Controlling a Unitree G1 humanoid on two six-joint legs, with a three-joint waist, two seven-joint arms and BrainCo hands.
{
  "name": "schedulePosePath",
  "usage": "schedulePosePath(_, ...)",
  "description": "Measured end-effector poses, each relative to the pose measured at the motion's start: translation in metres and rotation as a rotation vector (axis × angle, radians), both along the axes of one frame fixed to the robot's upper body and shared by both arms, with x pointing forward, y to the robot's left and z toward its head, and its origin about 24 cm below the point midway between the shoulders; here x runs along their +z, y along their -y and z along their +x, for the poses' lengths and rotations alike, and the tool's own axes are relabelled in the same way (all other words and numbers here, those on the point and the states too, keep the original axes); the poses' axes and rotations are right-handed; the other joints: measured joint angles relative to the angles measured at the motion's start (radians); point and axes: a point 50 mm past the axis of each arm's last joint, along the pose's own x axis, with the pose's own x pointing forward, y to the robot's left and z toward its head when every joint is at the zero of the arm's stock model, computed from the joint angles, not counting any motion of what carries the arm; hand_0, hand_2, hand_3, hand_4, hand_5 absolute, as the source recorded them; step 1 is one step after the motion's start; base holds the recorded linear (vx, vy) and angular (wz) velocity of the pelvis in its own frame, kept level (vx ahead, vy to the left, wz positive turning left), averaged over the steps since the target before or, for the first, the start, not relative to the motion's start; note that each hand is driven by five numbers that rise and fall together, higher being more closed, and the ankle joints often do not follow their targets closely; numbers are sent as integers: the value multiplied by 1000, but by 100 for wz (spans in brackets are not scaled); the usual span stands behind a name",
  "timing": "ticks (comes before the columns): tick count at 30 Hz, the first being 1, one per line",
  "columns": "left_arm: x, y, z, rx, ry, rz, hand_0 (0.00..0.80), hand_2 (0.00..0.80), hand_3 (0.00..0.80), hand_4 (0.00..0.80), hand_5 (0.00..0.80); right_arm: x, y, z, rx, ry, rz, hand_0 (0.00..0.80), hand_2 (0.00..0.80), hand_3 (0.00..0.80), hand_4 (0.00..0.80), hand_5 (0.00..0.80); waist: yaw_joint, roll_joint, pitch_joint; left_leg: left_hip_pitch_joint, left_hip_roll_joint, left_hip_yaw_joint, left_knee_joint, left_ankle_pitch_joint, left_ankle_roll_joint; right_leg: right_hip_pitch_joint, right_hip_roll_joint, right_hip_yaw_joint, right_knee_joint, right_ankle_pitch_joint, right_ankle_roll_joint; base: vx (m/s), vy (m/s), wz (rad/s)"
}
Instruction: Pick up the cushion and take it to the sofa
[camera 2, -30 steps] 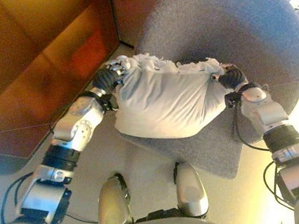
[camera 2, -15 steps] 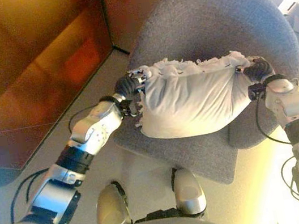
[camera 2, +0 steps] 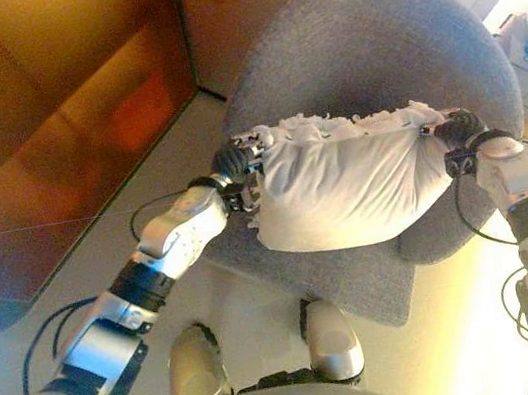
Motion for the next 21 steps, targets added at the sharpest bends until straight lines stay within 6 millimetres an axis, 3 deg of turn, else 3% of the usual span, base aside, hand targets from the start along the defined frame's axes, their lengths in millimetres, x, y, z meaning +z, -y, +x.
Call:
schedulePosePath(5,3,-2,2,36,27,-14,800,800,800,800,800,15,-6,19,-93,59,17,800,800,800,800,800,36,-1,1,-104,-4,-32,42,11,5,-91,-4,-8,54,-5,-9,-109,-13,11)
schedulePosePath(11,8,-7,11,97,51,-7,800,800,800,800,800,34,-21,39,-130,123,53,800,800,800,800,800,42,-11,11,-168,-11,-50,53,29,7,-148,-9,-16,78,-3,-10,-70,8,7)
schedulePosePath(12,11,-7,13,101,59,-5,800,800,800,800,800,36,-21,40,-138,136,53,643,643,643,643,643,43,-11,19,-168,-13,-50,52,30,7,-150,-10,-16,80,-3,-11,-48,25,0)
schedulePosePath(13,13,-7,15,103,64,-1,800,800,800,800,800,37,-22,42,-154,143,53,0,0,0,0,0,43,-11,23,-169,-14,-49,51,30,7,-151,-11,-16,80,-3,-12,-54,31,1)
schedulePosePath(14,16,-8,17,106,71,1,590,590,590,590,590,39,-22,43,-177,150,51,0,0,0,0,0,43,-10,28,-169,-16,-49,50,30,7,-151,-12,-16,79,-3,-12,-62,40,0)
schedulePosePath(15,19,-7,19,106,80,0,104,104,104,104,104,42,-22,44,-204,160,48,0,0,0,0,0,42,-10,33,-171,-17,-49,47,31,7,-155,-13,-16,79,-3,-12,-73,58,-1)
schedulePosePath(16,23,-7,21,106,90,-2,0,0,0,0,0,47,-20,46,-239,170,50,0,0,0,0,0,41,-8,34,-181,-20,-49,45,33,7,-165,-15,-16,80,-3,-12,-60,69,1)
schedulePosePath(21,30,-8,27,117,104,6,0,0,0,0,0,64,-18,50,-318,217,56,0,0,0,0,0,41,4,58,-185,-26,-46,36,39,11,-172,-19,-16,76,1,-5,-40,44,0)
